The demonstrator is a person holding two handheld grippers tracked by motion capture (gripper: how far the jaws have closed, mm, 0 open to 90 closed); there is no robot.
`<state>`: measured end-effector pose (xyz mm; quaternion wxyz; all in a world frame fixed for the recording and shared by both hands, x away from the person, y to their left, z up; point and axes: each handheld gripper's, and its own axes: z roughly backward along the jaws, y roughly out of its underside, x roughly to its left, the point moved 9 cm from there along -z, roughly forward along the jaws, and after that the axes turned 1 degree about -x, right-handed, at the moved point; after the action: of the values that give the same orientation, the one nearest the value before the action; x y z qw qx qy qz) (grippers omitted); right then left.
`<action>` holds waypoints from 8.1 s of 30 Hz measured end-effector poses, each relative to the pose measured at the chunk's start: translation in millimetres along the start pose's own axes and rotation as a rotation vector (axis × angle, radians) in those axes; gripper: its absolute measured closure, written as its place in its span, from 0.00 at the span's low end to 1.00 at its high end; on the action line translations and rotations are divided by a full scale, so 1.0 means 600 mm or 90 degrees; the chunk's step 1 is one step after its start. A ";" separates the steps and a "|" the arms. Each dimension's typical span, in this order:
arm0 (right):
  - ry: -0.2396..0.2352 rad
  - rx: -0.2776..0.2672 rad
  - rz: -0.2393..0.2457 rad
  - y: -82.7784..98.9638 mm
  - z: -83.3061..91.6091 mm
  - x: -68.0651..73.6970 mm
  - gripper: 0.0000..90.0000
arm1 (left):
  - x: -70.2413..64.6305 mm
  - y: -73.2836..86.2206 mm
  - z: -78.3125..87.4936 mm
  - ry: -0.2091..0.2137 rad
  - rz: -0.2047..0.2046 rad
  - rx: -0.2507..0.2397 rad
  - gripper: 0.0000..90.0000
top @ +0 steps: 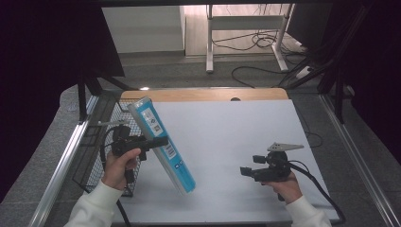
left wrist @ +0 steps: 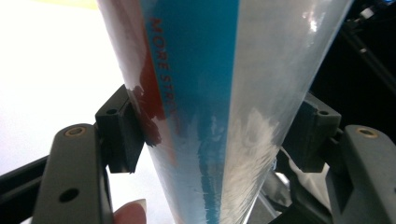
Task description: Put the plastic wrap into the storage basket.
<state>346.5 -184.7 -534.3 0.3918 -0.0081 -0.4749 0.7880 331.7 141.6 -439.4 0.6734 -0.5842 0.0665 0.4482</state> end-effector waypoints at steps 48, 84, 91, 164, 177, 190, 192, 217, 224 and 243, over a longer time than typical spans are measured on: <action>0.030 0.007 -0.015 0.008 -0.007 -0.021 0.14 | 0.042 -0.084 0.198 -0.137 -0.044 0.025 0.35; 0.041 0.011 -0.018 0.012 -0.009 -0.031 0.14 | 0.170 -0.072 0.256 -0.261 -0.011 0.059 0.36; 0.043 0.010 -0.021 0.012 -0.008 -0.034 0.14 | 0.187 -0.049 0.241 -0.264 -0.005 0.094 0.36; 0.055 0.012 -0.029 0.014 -0.012 -0.045 0.14 | 0.362 -0.010 0.014 -0.451 0.104 0.210 0.32; 0.056 0.010 -0.030 0.012 -0.010 -0.047 0.14 | 0.326 -0.018 0.035 -0.416 0.125 0.234 0.35; 0.059 0.007 -0.033 0.010 -0.009 -0.048 0.14 | 0.359 0.032 0.032 -0.444 0.149 0.283 0.35; 0.061 0.009 -0.032 0.011 -0.010 -0.049 0.14 | 0.365 0.038 0.025 -0.446 0.150 0.286 0.35; 0.058 -0.001 -0.020 0.009 -0.001 -0.042 0.14 | 0.224 0.022 0.078 -0.437 -0.071 0.177 0.18; 0.069 0.006 0.016 0.014 0.001 -0.039 0.14 | 0.102 0.081 0.056 -0.358 -0.205 0.165 0.20; 0.104 -0.023 0.120 0.037 0.015 -0.021 0.16 | 0.030 0.177 -0.032 -0.260 -0.213 0.156 0.21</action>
<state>338.0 -204.5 -550.5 0.3528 -0.1239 -0.4529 0.8094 278.3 126.1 -533.9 0.8028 -0.3991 -0.1142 0.4280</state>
